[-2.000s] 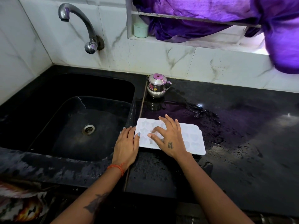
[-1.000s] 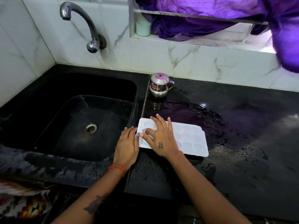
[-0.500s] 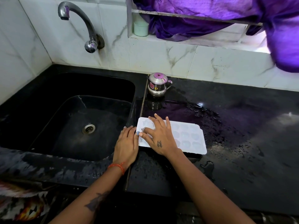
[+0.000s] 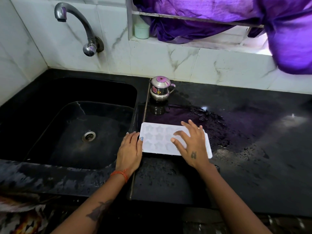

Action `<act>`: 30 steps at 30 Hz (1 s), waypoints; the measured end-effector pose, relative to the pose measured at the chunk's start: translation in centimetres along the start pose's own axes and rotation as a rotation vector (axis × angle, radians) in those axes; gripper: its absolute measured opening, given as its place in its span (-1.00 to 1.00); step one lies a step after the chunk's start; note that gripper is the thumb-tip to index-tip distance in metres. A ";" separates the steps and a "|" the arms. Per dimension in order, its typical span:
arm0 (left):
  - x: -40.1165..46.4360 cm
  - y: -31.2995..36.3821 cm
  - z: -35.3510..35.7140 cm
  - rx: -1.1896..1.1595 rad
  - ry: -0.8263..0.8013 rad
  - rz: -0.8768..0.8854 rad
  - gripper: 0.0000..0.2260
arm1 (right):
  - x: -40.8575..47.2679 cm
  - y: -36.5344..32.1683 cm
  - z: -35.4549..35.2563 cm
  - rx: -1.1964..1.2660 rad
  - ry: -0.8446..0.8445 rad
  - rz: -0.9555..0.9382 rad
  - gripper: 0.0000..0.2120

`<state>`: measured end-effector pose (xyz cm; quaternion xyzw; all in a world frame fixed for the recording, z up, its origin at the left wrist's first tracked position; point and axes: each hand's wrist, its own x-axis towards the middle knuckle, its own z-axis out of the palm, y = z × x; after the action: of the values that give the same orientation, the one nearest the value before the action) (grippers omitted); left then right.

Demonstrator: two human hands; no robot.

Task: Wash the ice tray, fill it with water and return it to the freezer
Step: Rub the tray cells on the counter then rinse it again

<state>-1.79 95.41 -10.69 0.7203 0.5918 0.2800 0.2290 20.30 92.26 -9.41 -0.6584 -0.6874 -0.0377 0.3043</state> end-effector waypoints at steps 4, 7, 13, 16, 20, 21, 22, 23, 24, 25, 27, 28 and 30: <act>0.0 0.0 0.1 0.009 0.000 0.012 -0.62 | -2.3 2.7 -2.2 -0.027 0.061 0.134 -0.56; 0.0 0.0 0.0 0.011 0.006 0.010 -0.60 | -4.4 3.7 -2.8 -0.042 0.122 0.204 -0.60; -0.2 0.1 0.0 0.011 -0.008 0.003 -0.60 | -5.9 4.0 -2.5 -0.076 0.124 0.201 -0.64; -0.3 0.1 -0.1 0.007 -0.013 -0.002 -0.60 | -5.8 4.0 -2.4 -0.104 0.108 0.196 -0.63; -0.3 0.2 -0.1 0.006 -0.010 -0.008 -0.60 | -5.9 3.9 -2.3 -0.143 0.093 0.203 -0.57; -0.3 0.1 -0.1 0.005 -0.010 -0.009 -0.60 | -5.9 3.9 -2.3 -0.150 0.092 0.200 -0.56; -0.3 0.1 -0.1 0.005 -0.011 -0.009 -0.60 | -6.0 3.9 -2.3 -0.154 0.095 0.195 -0.56; -0.3 0.1 -0.1 0.004 -0.010 -0.007 -0.60 | -6.0 3.9 -2.3 -0.156 0.100 0.188 -0.57; -0.3 0.0 -0.1 0.004 -0.009 -0.005 -0.60 | -6.0 3.9 -2.3 -0.156 0.108 0.181 -0.58; -0.3 0.0 -0.1 0.004 -0.008 -0.004 -0.60 | -6.0 3.9 -2.3 -0.156 0.116 0.177 -0.58; -0.3 0.1 -0.1 0.002 -0.008 -0.007 -0.61 | -6.0 3.9 -2.3 -0.166 0.132 0.174 -0.56; -0.3 0.1 -0.1 0.004 -0.008 -0.009 -0.61 | -6.1 3.9 -2.4 -0.176 0.138 0.174 -0.53; -0.3 0.1 -0.1 0.009 -0.012 -0.010 -0.61 | -6.1 3.9 -2.4 -0.208 0.148 0.180 -0.49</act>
<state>-1.78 95.09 -10.56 0.7198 0.5955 0.2721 0.2307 24.44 86.29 -11.67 -0.7406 -0.5938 -0.1297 0.2864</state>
